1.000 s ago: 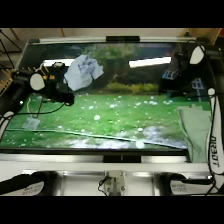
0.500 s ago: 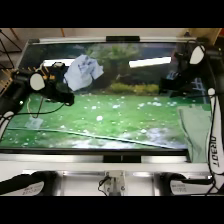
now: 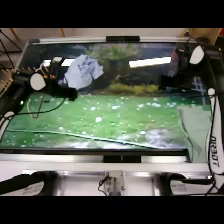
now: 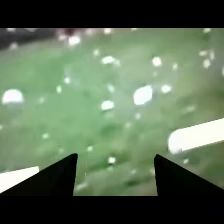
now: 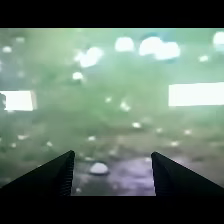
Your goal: Fold the shirts.
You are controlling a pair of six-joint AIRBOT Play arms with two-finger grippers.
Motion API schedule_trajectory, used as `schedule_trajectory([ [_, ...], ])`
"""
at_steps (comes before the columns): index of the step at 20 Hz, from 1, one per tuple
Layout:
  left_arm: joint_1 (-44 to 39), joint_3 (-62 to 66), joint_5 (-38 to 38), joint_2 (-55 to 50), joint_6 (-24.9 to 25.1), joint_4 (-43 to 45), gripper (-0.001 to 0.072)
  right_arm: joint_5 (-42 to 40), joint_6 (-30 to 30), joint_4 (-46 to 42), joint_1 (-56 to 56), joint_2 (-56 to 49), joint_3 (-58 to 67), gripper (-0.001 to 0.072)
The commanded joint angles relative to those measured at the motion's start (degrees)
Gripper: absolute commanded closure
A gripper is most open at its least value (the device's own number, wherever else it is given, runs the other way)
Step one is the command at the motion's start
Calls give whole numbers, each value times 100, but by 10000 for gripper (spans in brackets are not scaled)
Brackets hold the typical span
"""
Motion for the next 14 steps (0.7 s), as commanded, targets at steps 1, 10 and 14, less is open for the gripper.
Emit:
schedule_trajectory([
  [1,275,367,1021,-457,-205,-98,126,-315,-44,-39,7,-4,7,126],
  [10,1663,3475,-457,-3976,-446,-1370,87,-396,-96,4,7,-4,7,126],
  [14,1596,3477,35,-4301,-446,-1875,94,-424,-138,9,9,-4,7,126],
])
